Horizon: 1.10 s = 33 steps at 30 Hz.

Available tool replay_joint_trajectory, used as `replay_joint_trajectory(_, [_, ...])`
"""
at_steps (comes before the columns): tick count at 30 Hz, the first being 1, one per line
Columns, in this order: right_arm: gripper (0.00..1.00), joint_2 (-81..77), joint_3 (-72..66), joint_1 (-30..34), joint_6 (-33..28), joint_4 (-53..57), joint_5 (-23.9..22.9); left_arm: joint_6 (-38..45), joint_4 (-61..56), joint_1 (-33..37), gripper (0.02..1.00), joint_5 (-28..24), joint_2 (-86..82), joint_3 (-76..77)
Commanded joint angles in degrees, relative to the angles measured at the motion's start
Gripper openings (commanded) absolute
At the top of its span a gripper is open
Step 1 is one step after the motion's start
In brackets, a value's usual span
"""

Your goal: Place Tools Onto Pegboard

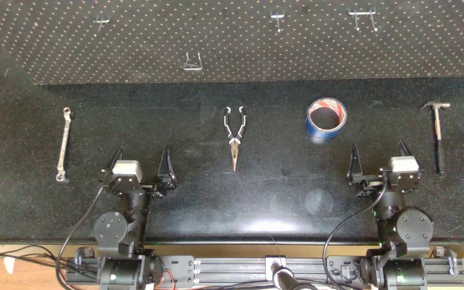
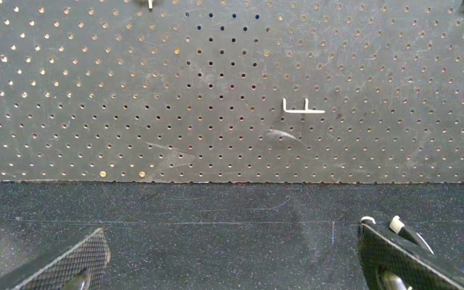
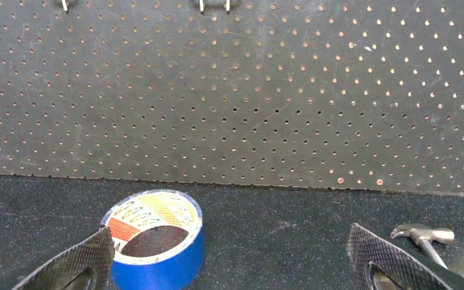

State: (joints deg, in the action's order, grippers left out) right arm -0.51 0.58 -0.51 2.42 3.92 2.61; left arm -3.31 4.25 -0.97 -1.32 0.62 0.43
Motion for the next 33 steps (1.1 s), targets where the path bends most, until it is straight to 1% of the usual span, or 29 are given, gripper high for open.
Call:
replay_joint_trajectory(1, [0.941, 0.5, -0.3, -0.4, -0.8, 0.1, -0.7, -0.7, 0.3, 0.2, 0.996, -0.6, -0.4, -0.1])
replay_joint_trajectory(33, [0.941, 0.5, -0.3, -0.4, -0.8, 0.1, -0.7, -0.7, -0.2, 0.2, 0.996, -0.7, 0.3, -0.1])
